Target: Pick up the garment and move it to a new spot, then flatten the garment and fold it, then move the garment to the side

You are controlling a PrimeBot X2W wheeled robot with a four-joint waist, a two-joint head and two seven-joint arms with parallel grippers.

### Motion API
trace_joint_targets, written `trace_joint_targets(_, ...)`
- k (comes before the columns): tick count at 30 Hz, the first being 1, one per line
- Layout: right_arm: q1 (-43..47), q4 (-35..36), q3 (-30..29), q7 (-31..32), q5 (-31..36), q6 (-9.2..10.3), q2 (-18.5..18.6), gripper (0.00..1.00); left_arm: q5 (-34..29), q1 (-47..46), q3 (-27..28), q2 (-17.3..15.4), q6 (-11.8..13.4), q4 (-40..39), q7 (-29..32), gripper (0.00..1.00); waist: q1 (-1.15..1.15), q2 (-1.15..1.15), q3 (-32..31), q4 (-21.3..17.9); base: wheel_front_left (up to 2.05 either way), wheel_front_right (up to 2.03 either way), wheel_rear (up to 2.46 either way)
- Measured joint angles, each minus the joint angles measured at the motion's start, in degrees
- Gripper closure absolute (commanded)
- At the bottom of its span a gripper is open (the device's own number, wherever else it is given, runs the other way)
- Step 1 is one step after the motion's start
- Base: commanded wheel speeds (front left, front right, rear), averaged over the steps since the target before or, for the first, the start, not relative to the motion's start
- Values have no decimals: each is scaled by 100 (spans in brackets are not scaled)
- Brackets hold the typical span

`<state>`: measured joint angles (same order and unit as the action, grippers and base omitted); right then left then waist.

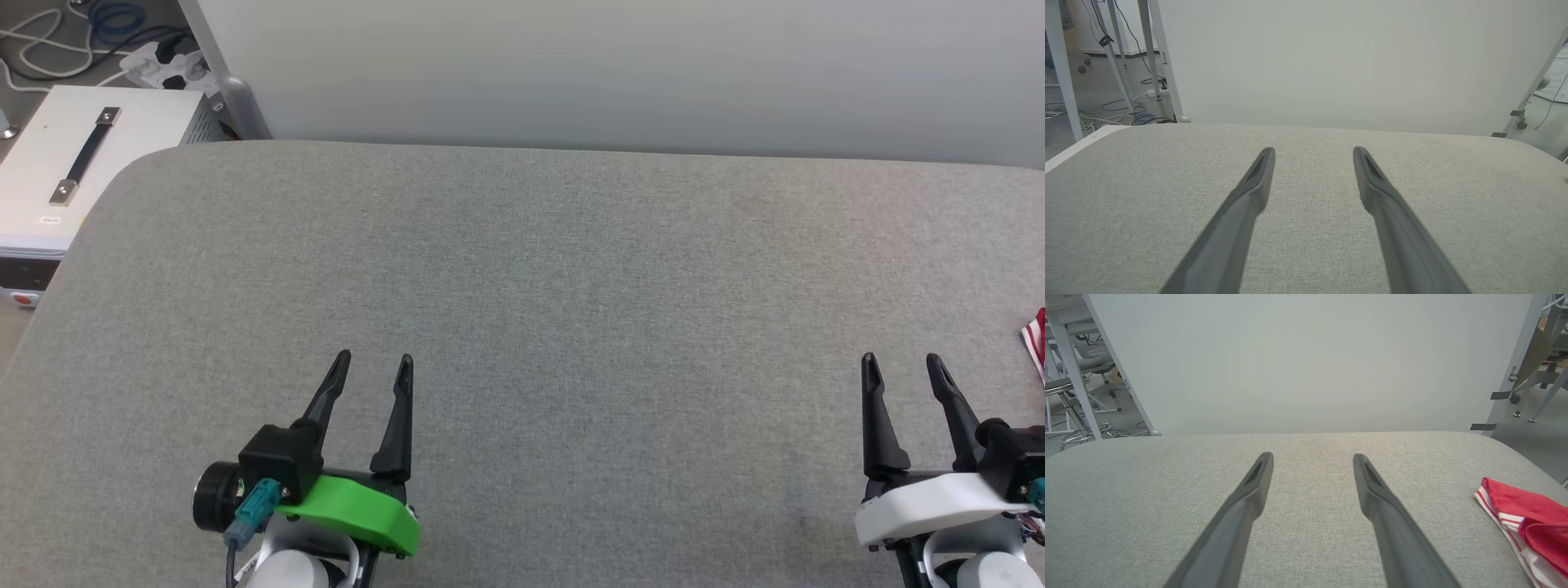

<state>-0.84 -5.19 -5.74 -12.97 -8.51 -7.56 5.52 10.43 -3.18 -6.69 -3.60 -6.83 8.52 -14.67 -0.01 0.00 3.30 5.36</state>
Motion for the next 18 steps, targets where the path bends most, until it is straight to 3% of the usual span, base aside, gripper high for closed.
trace_joint_targets(18, -11, -129, 80, -126, 27, 1, -97, 0, -182, 78, 105, 30, -24, -207, 0, 0, 0, 0, 30, -32, 0, 0, 0)
